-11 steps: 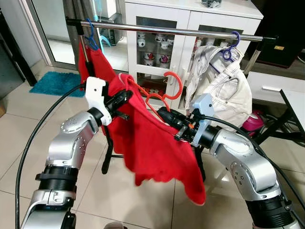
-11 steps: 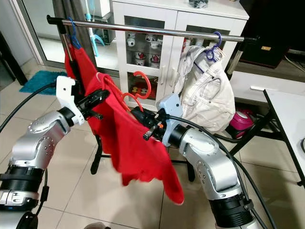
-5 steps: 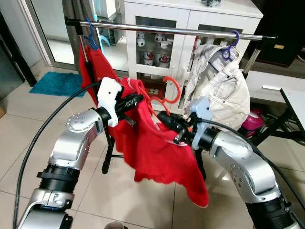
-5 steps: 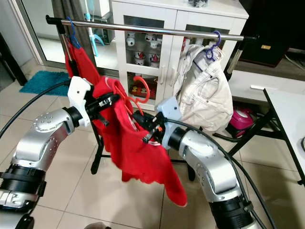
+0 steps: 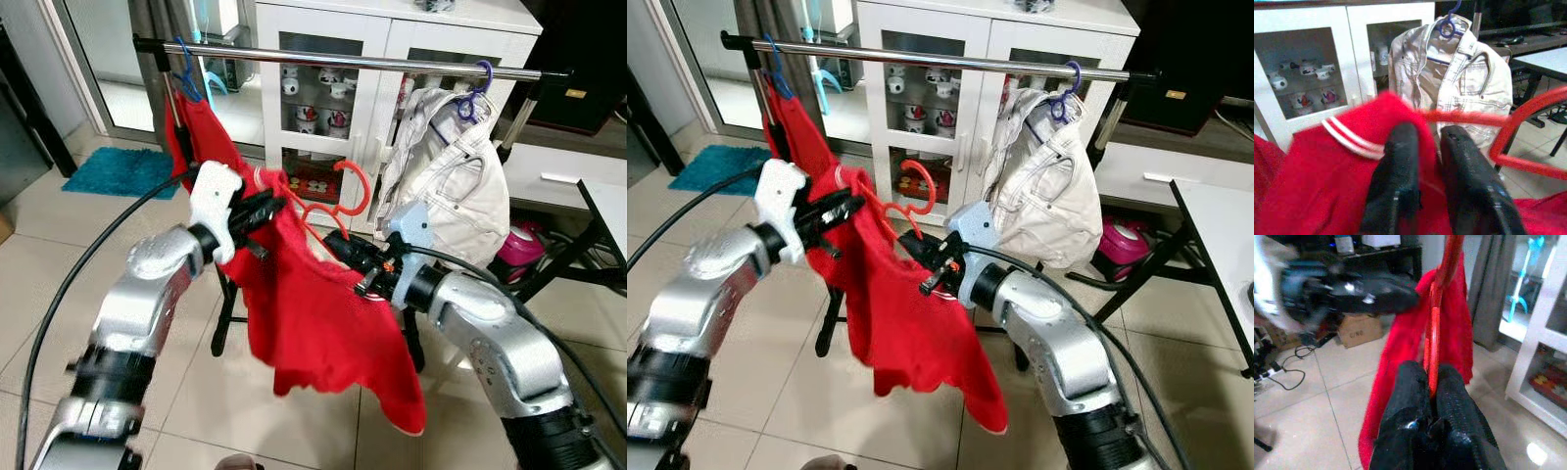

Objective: Hang hanger

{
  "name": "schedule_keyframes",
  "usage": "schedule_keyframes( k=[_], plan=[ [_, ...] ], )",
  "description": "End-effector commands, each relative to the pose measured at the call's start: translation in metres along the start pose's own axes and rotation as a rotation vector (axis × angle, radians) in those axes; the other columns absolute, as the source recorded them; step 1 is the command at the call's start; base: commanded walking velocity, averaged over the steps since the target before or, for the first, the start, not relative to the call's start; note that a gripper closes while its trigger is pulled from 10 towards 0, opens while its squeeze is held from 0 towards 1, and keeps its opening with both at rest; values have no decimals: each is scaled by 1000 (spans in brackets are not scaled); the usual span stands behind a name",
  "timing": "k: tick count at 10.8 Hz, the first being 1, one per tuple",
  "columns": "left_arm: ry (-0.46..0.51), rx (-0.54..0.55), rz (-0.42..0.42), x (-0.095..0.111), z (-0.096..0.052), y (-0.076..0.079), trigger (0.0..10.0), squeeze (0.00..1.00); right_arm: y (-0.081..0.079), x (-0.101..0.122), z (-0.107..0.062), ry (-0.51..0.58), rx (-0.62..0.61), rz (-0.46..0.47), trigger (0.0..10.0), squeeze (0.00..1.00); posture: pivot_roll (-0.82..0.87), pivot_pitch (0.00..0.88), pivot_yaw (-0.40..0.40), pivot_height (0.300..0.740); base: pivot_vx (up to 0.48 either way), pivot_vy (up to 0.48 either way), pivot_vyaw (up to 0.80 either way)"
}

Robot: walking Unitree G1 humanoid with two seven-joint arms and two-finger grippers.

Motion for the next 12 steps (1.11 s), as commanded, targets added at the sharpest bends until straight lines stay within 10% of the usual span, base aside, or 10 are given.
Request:
schedule_keyframes(
  k=[1,2,4,7,12],
  plan=[
    [35,31,-2,8,-3,-3,10000,1000,8,6,-1,20,-54,1,10000,0,36,0,8,740,0,0,0],
    [13,83,-50,5,-7,-5,10000,1000,19,-1,-2,8,-144,43,10000,0,40,0,3,740,0,0,0],
    [20,87,-61,6,-17,4,10000,0,27,-11,-2,-16,-243,68,10000,0,39,0,1,740,0,0,0],
    [-95,235,54,-24,-39,9,10000,0,45,-33,-15,-26,-457,100,10000,0,53,0,-19,740,0,0,0],
    [-84,393,-33,-38,-53,20,10000,0,38,-34,-14,73,-457,114,10000,0,46,0,-23,740,236,0,0]
  ],
)
Point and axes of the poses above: a point about 5 cm out from each wrist's last joint towards the gripper, its own z axis pointing out of the wrist towards the gripper, its own x axis along the axis of the wrist's last joint, y = z × x, the point moved 1 cm from there along z, pointing out of the wrist towards the gripper, and after that the axes turned 4 degrees about z, right-handed, at the moved point
